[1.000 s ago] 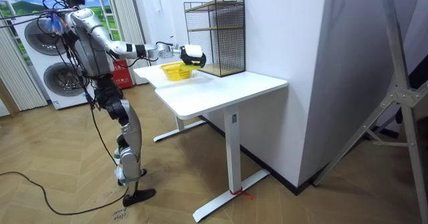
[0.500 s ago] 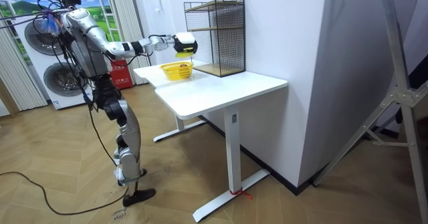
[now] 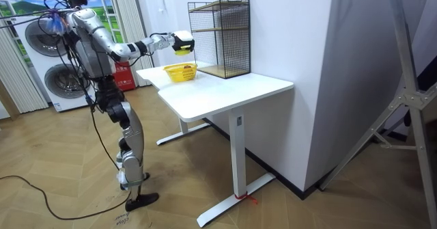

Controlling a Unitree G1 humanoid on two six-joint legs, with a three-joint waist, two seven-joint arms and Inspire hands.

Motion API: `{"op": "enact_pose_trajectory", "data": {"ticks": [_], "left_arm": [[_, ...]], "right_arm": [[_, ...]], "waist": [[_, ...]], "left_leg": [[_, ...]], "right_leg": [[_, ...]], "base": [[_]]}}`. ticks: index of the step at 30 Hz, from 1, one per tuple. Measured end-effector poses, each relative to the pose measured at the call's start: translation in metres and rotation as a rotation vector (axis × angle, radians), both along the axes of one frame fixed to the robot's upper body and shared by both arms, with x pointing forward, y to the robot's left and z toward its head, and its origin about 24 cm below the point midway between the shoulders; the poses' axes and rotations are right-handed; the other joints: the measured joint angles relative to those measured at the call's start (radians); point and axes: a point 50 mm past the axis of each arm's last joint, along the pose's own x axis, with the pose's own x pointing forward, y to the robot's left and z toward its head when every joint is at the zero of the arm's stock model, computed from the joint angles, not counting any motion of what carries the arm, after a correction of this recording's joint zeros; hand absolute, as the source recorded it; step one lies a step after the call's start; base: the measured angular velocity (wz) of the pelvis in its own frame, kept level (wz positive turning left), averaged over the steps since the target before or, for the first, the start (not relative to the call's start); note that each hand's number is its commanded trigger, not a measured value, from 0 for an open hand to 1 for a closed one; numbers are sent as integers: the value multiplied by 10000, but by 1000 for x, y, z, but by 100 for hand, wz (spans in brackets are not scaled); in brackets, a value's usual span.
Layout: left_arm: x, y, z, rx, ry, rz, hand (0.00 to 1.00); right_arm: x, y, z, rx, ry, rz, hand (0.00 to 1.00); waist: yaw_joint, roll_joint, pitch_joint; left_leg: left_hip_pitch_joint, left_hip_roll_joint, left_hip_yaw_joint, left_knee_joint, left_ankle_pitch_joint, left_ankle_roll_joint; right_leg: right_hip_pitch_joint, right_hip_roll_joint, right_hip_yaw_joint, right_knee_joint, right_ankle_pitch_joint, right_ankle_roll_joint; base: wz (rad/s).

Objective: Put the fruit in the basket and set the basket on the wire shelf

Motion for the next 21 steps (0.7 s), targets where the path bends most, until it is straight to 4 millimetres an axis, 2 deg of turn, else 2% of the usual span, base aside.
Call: {"op": "enact_pose_trajectory", "data": {"ticks": [2,11,12,13,14,15,21], "left_arm": [[2,0,0,52,-46,-5,0],[5,-1,1,363,-164,-186,0],[4,-1,0,366,-158,-185,0],[4,0,0,375,-145,-184,0],[3,-1,0,378,-121,-187,0],[3,-1,0,378,-113,-185,0],[-1,0,0,361,23,-162,0]], "right_arm": [[-2,4,1,-29,-48,164,100],[-3,12,-6,-148,431,650,99],[-3,13,-7,-172,490,713,87],[-4,16,-10,-224,649,866,63],[-6,18,-14,-263,826,985,13],[-7,18,-16,-272,911,1000,0],[-12,19,-29,-343,1659,1117,0]], "waist": [[36,37,18],[210,33,-1],[214,28,-4],[208,21,-9],[221,17,-11],[234,14,-14],[246,-6,-30]], "left_leg": [[2,2,1,-17,0,0],[20,5,4,-13,1,1],[24,5,5,-8,1,0],[29,6,4,0,1,1],[29,4,4,2,1,1],[27,3,4,2,1,1],[3,-1,5,-11,1,1]], "right_leg": [[-17,1,0,-9,0,0],[-15,0,8,-53,0,0],[-11,0,12,-55,0,0],[2,-1,10,-57,0,0],[6,-2,-3,-60,0,0],[6,-4,-14,-59,0,0],[-1,-7,-35,-41,0,0]], "base": [[0],[0],[0],[0],[0],[0],[0]]}}
